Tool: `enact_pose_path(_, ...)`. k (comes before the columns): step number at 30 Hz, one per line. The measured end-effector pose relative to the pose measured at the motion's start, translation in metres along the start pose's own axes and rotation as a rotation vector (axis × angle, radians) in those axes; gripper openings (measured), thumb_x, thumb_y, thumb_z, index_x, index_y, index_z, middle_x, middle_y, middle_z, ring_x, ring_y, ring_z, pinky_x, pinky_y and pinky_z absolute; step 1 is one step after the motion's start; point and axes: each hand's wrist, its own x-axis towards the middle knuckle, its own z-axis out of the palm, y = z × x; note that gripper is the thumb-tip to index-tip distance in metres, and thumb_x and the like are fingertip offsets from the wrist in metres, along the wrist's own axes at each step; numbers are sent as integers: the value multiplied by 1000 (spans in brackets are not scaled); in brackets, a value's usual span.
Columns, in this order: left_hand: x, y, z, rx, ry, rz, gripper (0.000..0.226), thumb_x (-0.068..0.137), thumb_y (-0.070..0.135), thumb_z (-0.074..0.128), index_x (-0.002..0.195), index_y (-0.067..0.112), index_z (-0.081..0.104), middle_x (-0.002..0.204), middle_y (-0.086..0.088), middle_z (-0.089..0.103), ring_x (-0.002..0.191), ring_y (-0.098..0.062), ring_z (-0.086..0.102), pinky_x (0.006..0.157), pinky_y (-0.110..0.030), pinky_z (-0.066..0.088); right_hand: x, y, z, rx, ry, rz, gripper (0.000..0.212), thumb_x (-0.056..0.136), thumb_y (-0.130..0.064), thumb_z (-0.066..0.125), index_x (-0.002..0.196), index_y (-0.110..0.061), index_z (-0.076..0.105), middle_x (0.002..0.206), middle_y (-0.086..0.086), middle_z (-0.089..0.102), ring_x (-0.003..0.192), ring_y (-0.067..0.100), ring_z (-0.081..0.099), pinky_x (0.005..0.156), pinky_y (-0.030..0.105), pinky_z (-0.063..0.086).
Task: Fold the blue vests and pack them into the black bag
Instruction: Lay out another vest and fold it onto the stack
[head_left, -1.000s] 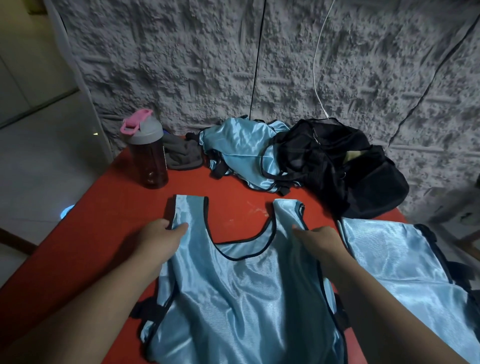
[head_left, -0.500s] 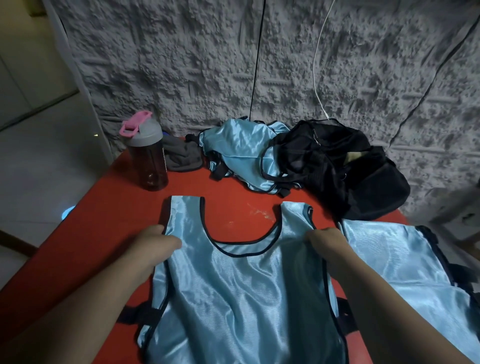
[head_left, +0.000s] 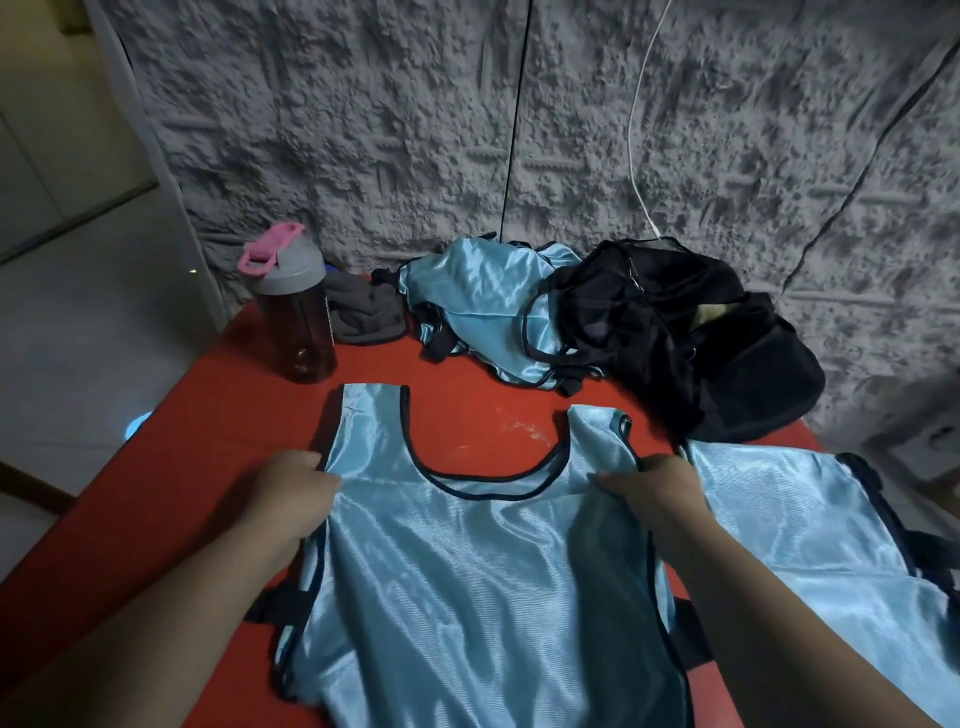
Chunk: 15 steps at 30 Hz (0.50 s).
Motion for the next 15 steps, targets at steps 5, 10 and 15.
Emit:
enact_pose_path(5, 3, 1, 0, 27, 65, 51, 32, 97, 15, 57, 68, 3, 53, 62, -5, 46, 61, -20, 43, 61, -34, 32, -2, -3, -1, -155, 76, -127, 32, 83, -39, 78, 82, -18, 54, 77, -2, 60, 81, 27, 62, 76, 37, 51)
enact_pose_path(10, -5, 5, -1, 42, 47, 50, 44, 88, 17, 72, 130, 13, 59, 102, -5, 67, 89, -24, 65, 78, -35, 52, 8, -6, 1, -112, 103, -55, 43, 88, -36, 71, 120, -9, 62, 109, 10, 67, 103, 32, 64, 82, 34, 47)
enact_pose_path(15, -16, 12, 0, 103, 100, 136, 48, 88, 16, 71, 130, 27, 51, 97, 4, 58, 84, -22, 59, 74, -34, 47, 6, -9, 4, -180, 76, -176, 46, 84, -21, 67, 128, -20, 56, 96, 5, 64, 81, 24, 63, 60, 28, 45)
